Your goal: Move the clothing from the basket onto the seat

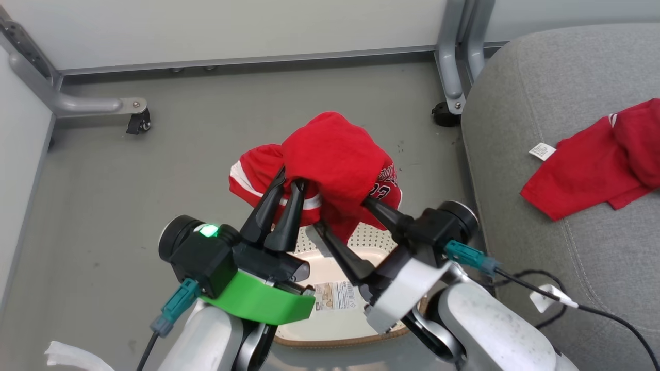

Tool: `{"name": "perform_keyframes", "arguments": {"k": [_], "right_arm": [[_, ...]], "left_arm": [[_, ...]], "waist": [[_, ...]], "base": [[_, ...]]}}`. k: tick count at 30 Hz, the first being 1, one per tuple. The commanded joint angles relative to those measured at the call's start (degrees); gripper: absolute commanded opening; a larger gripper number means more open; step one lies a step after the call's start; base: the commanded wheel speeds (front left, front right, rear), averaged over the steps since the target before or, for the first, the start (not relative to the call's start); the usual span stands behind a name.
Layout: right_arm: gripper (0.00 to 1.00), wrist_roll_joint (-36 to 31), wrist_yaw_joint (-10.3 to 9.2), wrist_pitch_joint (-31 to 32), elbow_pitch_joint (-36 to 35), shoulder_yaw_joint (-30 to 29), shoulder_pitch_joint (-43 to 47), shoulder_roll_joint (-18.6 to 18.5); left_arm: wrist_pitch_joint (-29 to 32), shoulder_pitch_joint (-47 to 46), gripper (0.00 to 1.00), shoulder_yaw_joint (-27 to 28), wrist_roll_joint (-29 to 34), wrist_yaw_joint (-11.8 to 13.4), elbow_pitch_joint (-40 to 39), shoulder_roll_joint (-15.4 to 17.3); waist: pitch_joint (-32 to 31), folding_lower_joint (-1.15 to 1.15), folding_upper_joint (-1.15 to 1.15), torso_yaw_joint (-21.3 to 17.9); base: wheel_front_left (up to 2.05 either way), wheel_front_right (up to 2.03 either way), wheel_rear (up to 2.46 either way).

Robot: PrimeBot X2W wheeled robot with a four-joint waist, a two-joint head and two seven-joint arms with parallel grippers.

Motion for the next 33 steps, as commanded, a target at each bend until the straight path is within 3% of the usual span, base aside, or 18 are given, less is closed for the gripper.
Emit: {"name": "perform_keyframes", "arguments": {"k": [1, 3, 6, 26, 27, 28, 29, 33], "right_arm": [[1.0, 0.38, -0.02, -0.57, 1.19, 0.78, -1.63, 0.12], [1.0, 1.2, -0.02, -1.17, 2.98, 1.97, -3.41, 0.5], [0.0, 2.42, -0.02, -2.03, 5.35, 3.17, -5.37, 0.98], [0.0, 6.1, -0.02, -5.0, 9.77, 5.91, -8.42, 0.36], [0.0, 6.21, -0.02, -5.05, 9.84, 5.84, -8.51, 0.28], [0.0, 6.33, -0.02, -5.11, 9.93, 5.71, -8.65, 0.19], [0.0, 6.4, -0.02, -5.14, 10.03, 5.6, -8.77, 0.12], [0.0, 6.41, -0.02, -5.56, 10.68, 4.78, -9.25, -0.26]], "left_arm": [[-0.37, -1.3, 0.0, 0.03, 0.22, -0.29, 0.03, -0.19], [-0.43, -1.3, 0.0, -0.24, 0.14, -0.35, 0.1, -0.3], [-0.43, -1.48, 0.0, -0.56, -0.08, -0.54, 0.37, -0.42], [-0.21, -1.42, 0.0, -0.67, -0.69, 0.33, 1.66, -0.42], [-0.05, -1.35, 0.31, -0.65, -0.88, 0.35, 1.76, -0.49], [0.06, -1.4, 0.81, -0.69, -0.94, 0.43, 1.79, -0.54], [0.27, -1.48, 1.0, -0.74, -0.8, 0.65, 1.86, -0.49], [0.45, -1.6, 1.0, -1.03, 0.23, 1.29, 1.81, 0.09]], "waist": [[0.25, 0.0, 0.0, 0.21], [0.41, 0.0, 0.0, 0.35], [0.58, 0.0, 0.0, 0.53], [0.6, 0.0, 0.0, 0.4], [0.59, 0.0, 0.0, 0.43], [0.59, 0.0, 0.0, 0.47], [0.59, 0.0, 0.0, 0.52], [0.56, 0.0, 0.0, 0.79]], "base": [[0.0, 0.0, 0.0], [0.0, 0.0, 0.0], [0.0, 0.0, 0.0], [0.0, 0.0, 0.0], [0.0, 0.0, 0.0], [0.0, 0.0, 0.0], [0.0, 0.0, 0.0], [0.0, 0.0, 0.0]]}}
